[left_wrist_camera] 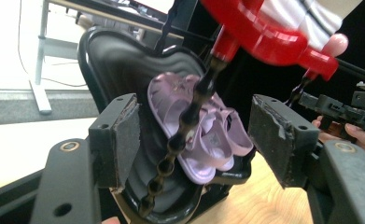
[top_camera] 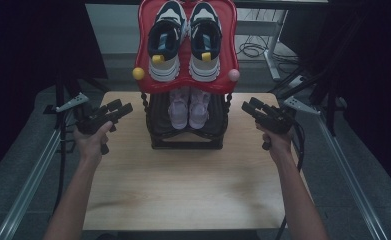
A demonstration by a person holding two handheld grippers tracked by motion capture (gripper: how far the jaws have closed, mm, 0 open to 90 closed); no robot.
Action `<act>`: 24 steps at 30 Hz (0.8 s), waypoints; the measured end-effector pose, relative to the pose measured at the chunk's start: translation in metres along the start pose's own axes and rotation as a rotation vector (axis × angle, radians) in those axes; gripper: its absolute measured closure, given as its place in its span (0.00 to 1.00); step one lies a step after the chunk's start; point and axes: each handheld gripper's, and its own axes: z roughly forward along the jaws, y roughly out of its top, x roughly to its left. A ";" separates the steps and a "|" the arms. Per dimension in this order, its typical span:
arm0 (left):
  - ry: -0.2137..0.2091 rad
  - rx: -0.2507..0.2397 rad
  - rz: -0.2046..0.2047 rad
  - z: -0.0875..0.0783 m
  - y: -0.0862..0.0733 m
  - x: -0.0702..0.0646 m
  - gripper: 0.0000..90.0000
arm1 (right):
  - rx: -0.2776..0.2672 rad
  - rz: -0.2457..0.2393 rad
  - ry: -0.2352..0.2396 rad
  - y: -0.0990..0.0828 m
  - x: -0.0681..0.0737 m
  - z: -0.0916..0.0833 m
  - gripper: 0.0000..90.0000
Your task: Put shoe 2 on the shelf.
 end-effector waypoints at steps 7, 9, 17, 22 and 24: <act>0.001 0.008 -0.041 0.002 -0.023 0.010 0.38 | 0.018 0.034 -0.001 -0.020 -0.005 0.000 0.53; 0.001 0.008 -0.055 0.003 -0.029 0.013 0.38 | 0.018 0.036 -0.003 -0.025 -0.006 0.000 0.53; 0.004 0.025 -0.091 0.005 -0.052 0.020 0.38 | 0.063 0.040 -0.016 -0.049 -0.009 0.001 0.52; 0.006 0.049 -0.111 0.009 -0.069 0.023 0.38 | 0.086 0.042 -0.029 -0.066 -0.012 -0.001 0.52; 0.006 0.060 -0.113 0.011 -0.076 0.024 0.38 | 0.098 0.045 -0.032 -0.072 -0.013 -0.003 0.52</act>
